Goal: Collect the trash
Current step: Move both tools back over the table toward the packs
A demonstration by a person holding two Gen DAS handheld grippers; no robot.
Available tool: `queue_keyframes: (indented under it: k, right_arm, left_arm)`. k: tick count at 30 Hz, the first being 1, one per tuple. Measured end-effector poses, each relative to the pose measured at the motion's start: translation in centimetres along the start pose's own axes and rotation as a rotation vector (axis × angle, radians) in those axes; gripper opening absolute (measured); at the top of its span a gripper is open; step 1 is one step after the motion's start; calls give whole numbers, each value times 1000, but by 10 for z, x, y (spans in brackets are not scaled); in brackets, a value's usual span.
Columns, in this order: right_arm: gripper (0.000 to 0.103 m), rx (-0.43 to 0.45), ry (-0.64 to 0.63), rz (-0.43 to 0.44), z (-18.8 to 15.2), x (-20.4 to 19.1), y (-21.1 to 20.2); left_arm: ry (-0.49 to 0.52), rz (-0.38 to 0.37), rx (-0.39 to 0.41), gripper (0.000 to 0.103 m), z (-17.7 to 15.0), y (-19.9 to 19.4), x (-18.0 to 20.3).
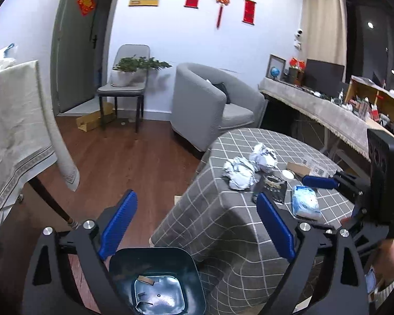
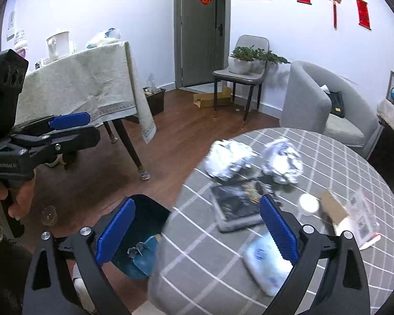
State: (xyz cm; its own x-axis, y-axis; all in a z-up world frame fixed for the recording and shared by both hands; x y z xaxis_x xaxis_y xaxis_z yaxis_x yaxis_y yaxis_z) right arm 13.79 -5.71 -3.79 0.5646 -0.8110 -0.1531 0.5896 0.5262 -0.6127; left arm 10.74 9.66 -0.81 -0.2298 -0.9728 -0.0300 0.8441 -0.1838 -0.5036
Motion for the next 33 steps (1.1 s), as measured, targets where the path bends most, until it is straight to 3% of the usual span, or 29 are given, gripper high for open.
queue_keyframes:
  k: [19,28,33]
  right_arm:
    - [99,-81,8,-84,-14,79,0]
    - [99,-195,13,-19,-25,95,11]
    - [99,-241,-6,7,-28,99,17]
  left_arm:
    - [115,-159,-73,94,4,65,75]
    - [150,-211,-119,94,1,99,97]
    - [176,-203,-149,94,-3,118,105]
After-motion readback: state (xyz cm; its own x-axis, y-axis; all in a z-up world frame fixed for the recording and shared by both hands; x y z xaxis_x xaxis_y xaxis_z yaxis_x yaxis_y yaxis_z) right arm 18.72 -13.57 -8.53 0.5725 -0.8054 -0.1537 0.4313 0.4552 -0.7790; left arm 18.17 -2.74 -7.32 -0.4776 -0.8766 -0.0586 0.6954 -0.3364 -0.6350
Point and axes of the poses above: each gripper's, at about its wrist camera, not at the fingertips, and y roughly the way its jaws point, x to its right, z to its top, the point moved 6 cm from there along y, roughly the way its jaws point, and after that the axes turned 12 degrees about y, right-handed, at the moved point
